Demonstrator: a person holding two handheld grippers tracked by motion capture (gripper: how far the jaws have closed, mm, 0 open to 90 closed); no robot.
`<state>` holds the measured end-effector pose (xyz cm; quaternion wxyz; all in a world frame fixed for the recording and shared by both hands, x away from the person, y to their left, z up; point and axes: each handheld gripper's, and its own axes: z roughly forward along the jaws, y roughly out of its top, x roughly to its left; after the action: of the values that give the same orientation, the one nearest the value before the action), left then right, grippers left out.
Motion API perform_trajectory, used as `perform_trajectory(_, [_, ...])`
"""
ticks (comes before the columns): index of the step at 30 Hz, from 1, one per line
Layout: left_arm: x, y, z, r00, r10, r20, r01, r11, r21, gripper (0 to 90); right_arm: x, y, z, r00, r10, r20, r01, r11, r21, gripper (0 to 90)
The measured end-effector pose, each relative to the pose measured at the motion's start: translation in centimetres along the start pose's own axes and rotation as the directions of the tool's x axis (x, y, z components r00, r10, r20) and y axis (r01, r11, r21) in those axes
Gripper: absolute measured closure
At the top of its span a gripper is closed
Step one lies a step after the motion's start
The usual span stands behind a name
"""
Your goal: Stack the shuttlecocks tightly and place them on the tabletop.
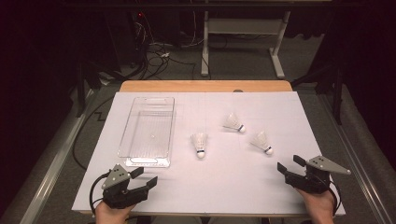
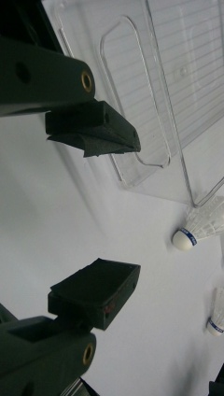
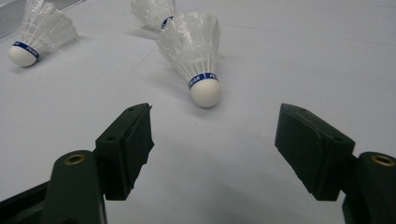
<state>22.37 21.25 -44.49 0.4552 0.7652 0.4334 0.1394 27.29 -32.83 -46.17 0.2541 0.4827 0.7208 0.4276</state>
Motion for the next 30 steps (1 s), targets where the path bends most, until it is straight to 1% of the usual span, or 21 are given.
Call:
perform_trajectory(2, [-0.3, 0.1, 0.3, 0.9999, 0.015, 0.005, -0.015, 0.9998, 0.012, 36.3, 0.0, 0.0, 0.0, 1.0000, -0.001, -0.001, 0.001, 1.000, 0.000, 27.7])
perform_trajectory(4, [-0.4, 0.2, 0.5, 0.9999, 0.011, 0.011, -0.011, 0.9999, 0.012, 36.3, 0.0, 0.0, 0.0, 1.0000, 0.001, -0.002, -0.001, 1.000, 0.001, 27.8])
perform_trajectory(9, [-0.7, 0.3, 0.9, 0.9996, 0.017, 0.021, -0.017, 0.9997, 0.019, 37.0, 0.0, 0.0, 0.1, 1.0000, -0.002, -0.006, 0.002, 1.000, 0.006, 27.8])
perform_trajectory(13, [-1.0, 0.5, 1.4, 0.9985, 0.039, 0.037, -0.040, 0.9987, 0.030, 37.1, 0.0, 0.0, 0.0, 1.0000, -0.004, -0.005, 0.004, 1.000, 0.006, 27.9])
perform_trajectory(15, [-1.1, 0.6, 1.6, 0.9985, 0.038, 0.039, -0.039, 0.9989, 0.028, 37.0, 0.0, 0.0, 0.0, 1.0000, -0.006, -0.005, 0.006, 1.000, 0.006, 28.0])
perform_trajectory(17, [-1.3, 0.8, 1.8, 0.9974, 0.049, 0.052, -0.050, 0.9983, 0.028, 37.0, 0.0, 0.0, 0.1, 0.9999, -0.011, -0.004, 0.011, 1.000, 0.007, 28.0])
perform_trajectory(21, [-1.7, 0.9, 2.2, 0.9964, 0.058, 0.062, -0.060, 0.9978, 0.030, 37.1, 0.0, 0.0, 0.1, 0.9999, -0.012, -0.003, 0.012, 1.000, 0.008, 27.9])
perform_trajectory(28, [-2.0, 1.2, 2.6, 0.9957, 0.054, 0.074, -0.057, 0.9978, 0.033, 36.4, 0.0, 0.0, 0.1, 0.9999, -0.009, -0.008, 0.009, 1.000, 0.007, 28.1])
perform_trajectory(30, [-2.1, 1.4, 2.8, 0.9954, 0.059, 0.076, -0.062, 0.9976, 0.033, 36.2, 0.0, 0.0, 0.1, 0.9999, -0.012, -0.009, 0.012, 1.000, 0.008, 28.1])
